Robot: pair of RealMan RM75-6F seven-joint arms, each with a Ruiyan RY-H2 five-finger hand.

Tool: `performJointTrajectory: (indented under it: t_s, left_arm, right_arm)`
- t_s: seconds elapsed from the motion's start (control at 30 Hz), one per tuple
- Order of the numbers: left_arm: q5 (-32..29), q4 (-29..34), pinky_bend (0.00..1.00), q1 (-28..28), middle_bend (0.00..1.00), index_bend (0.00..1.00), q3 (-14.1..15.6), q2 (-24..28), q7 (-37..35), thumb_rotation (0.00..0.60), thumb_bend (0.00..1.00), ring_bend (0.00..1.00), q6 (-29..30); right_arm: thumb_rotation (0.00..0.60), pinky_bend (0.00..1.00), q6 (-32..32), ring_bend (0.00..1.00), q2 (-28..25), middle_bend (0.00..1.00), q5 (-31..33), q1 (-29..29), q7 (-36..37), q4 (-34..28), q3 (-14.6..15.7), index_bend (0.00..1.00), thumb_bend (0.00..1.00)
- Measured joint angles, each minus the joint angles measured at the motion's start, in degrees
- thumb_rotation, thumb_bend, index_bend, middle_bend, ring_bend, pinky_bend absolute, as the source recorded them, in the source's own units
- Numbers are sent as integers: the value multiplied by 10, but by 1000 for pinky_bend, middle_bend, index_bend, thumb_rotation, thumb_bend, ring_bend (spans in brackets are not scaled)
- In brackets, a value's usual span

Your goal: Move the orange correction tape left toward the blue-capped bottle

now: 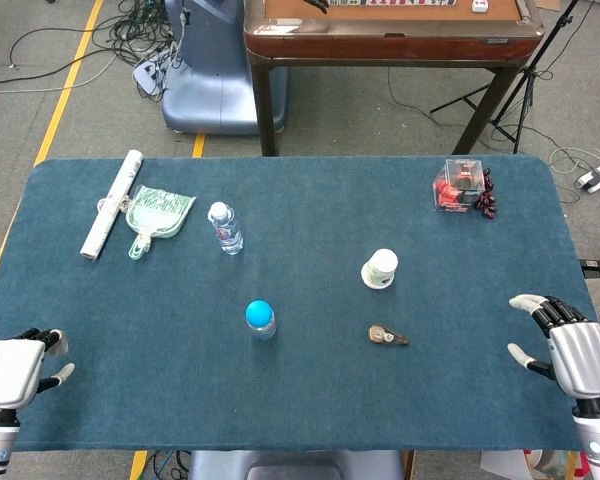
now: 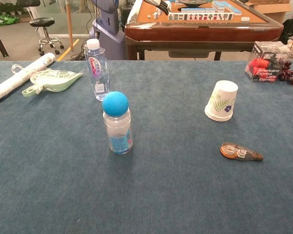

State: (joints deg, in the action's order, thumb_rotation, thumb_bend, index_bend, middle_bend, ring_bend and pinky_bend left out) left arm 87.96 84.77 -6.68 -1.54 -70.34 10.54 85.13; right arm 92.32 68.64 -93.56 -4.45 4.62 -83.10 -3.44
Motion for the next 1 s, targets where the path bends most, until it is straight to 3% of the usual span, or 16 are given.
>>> performJointTrajectory:
  t_s: [0.1,0.33,0.6,0.73,1.0]
  left_arm:
    - [-4,6,726,0,623,626,-1,3,-4,600,21,546,-1]
    - [-8,13,726,1,624,630,2,8,-5,600,22,547,-8]
    - [-17,21,726,3,625,632,4,15,-9,600,22,548,-15]
    - [-24,33,726,8,625,632,1,23,-12,600,21,548,-9]
    - [-37,37,726,11,625,632,-1,27,-11,600,22,548,-12]
  right_arm:
    - [600,495,3,320,5,372,0,-1,3,4,-2,170,0]
    - [600,487,-10,313,5,346,-3,-4,-5,4,5,186,0]
    - [600,252,-43,108,23,118,-12,-17,-47,5,16,182,0]
    - [600,178,-66,17,43,38,-18,-33,-77,13,19,126,0]
    - [600,131,-108,0,86,0,-21,-71,-97,51,12,68,0]
